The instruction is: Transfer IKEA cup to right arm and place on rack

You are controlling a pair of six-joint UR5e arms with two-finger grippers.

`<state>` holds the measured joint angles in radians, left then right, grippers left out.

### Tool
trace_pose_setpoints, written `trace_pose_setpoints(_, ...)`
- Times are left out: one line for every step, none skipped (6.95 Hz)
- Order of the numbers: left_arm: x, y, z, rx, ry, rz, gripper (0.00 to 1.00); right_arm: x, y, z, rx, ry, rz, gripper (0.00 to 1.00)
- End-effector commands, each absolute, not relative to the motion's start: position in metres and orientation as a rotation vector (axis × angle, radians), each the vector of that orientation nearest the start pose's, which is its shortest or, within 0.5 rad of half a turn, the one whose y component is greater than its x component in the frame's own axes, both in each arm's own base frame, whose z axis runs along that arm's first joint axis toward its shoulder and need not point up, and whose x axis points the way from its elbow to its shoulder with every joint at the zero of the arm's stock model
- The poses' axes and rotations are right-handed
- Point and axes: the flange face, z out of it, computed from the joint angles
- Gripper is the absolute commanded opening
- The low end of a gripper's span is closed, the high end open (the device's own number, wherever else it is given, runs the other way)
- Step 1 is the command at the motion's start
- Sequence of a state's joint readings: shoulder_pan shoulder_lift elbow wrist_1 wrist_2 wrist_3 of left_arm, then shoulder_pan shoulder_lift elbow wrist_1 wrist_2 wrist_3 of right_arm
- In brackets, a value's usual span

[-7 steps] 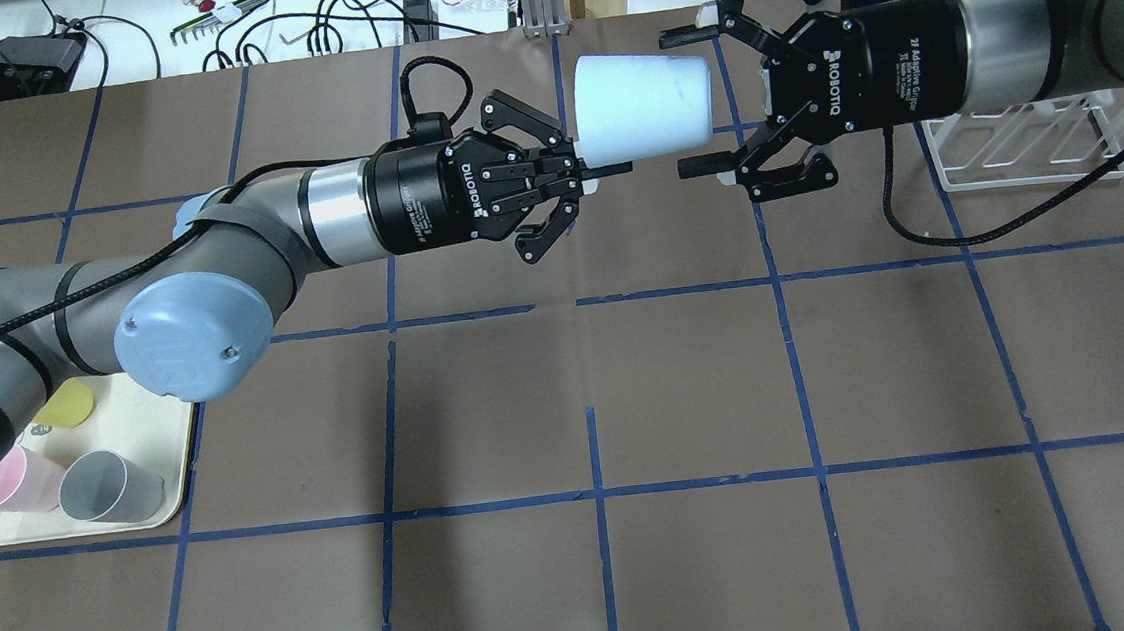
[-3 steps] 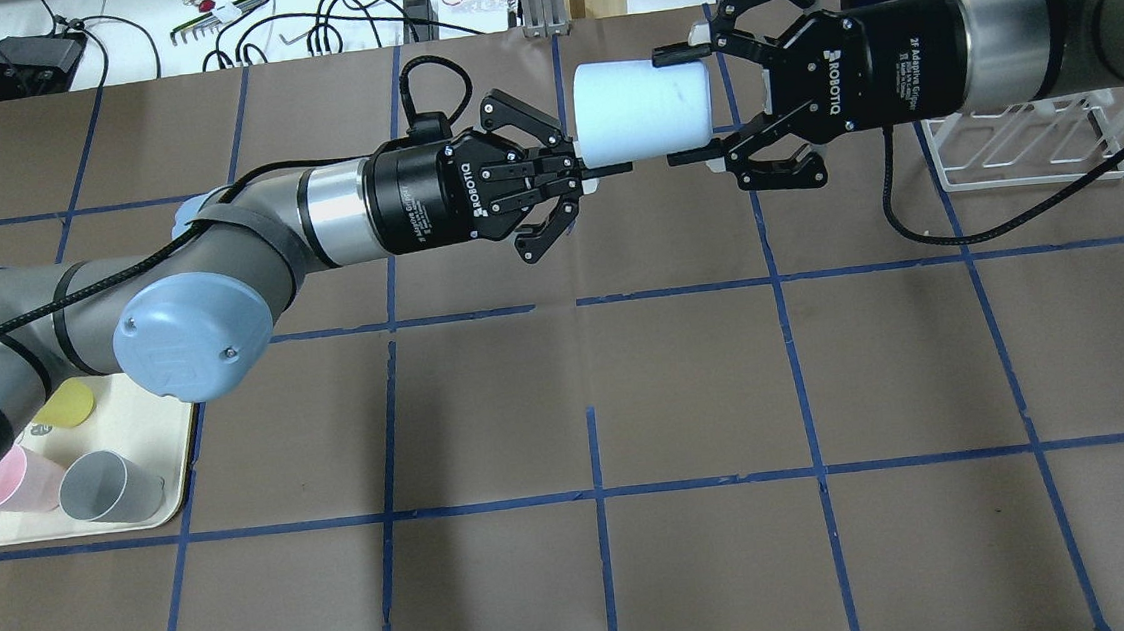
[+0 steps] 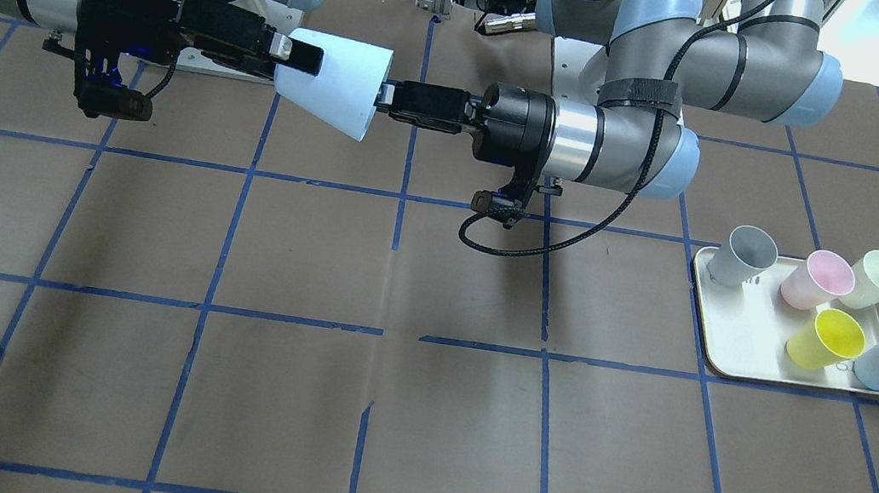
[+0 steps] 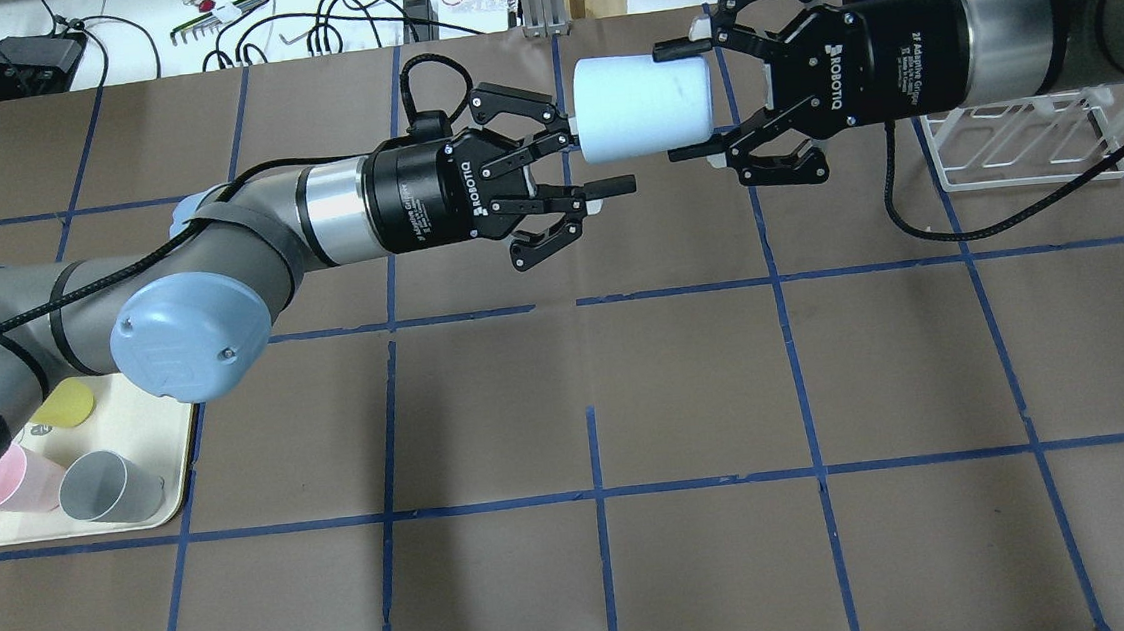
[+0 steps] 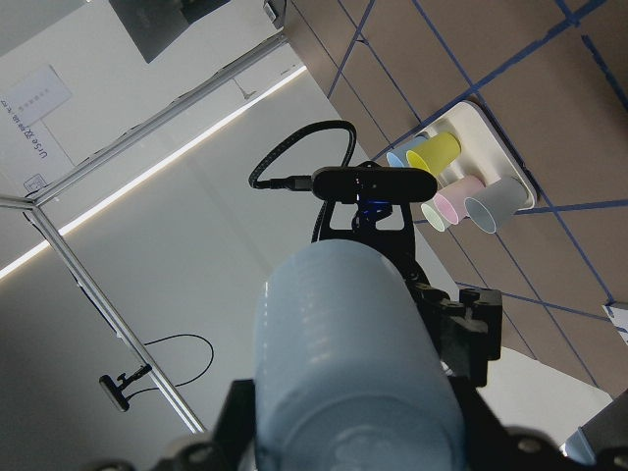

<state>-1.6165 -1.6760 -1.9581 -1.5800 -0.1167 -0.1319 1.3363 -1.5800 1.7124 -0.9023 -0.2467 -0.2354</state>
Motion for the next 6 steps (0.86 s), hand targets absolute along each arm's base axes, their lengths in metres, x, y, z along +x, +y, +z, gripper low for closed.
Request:
trace_pose_setpoints(-0.249,-0.474,0.366,0.474,-1.413,-0.495,0.97,0.12,-0.483,0.456,0.518,1.704,0.355,0.56)
trace_pose_setpoints(-0.238,-0.479,0.367,0.49,-1.407,-0.478,0.97,0.113,-0.485,0.464,0.491,1.768,0.343,0.56)
trace_pose_setpoints(-0.216,-0.487,0.37,0.549,-1.42,-0.482,0.97,0.111,-0.489,0.473,0.447,1.824,0.307,0.57)
trace_pose_setpoints(-0.197,-0.494,0.368,0.565,-1.516,-0.455,0.97,0.106,-0.489,0.476,0.392,1.935,0.287,0.57)
trace_pose_setpoints(-0.193,-0.496,0.373,0.579,-1.599,-0.443,0.97,0.1,-0.486,0.475,0.32,2.09,0.26,0.56)
trace_pose_setpoints(-0.182,-0.503,0.374,0.623,-1.763,-0.37,1.0,0.09,-0.487,0.472,0.25,2.255,0.226,0.56)
